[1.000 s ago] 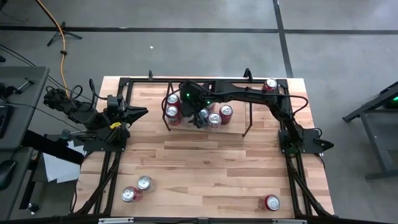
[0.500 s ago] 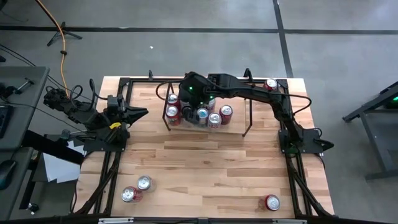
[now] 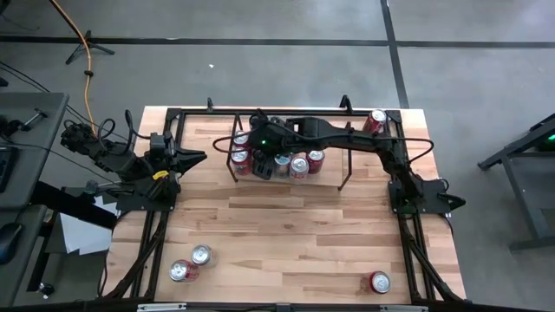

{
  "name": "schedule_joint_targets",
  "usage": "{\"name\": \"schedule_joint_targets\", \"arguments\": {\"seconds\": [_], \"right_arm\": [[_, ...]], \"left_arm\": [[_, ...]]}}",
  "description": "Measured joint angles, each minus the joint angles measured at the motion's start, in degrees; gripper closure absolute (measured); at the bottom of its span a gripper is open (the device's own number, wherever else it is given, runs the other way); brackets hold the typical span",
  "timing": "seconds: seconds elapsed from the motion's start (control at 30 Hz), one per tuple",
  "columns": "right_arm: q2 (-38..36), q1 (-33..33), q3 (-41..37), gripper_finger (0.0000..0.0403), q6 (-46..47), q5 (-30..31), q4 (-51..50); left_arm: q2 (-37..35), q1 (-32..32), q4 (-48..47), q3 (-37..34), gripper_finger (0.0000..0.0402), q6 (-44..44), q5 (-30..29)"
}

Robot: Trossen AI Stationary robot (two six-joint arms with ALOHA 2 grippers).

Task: Place canned beverage on shelf
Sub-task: Put the white-pink soda can on the shelf aligned with the other white-pink soda cans

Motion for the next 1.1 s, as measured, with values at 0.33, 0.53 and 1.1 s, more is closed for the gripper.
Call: {"name": "schedule_joint_targets", "arguments": {"seconds": [0.33,0.53,1.1], "right_arm": [[4.61,0.17,-0.13,0.0032,2.05,0.78,-0.89],[4.69,0.17,0.69,0.0032,0.73,0.35,-0.33],[4.29,-1.80,0.81,0.0032,-0.01,2.78,-1.17]], "left_arm": [[0.02,-0.02,-0.02,0.00,0.0401,-0.01,0.10],[0.02,-0.02,-0.02,0.00,0.0401,-0.01,0.51],[0.00,0.00,-0.52,-0.02,0.0402,0.01,0.50]]}}
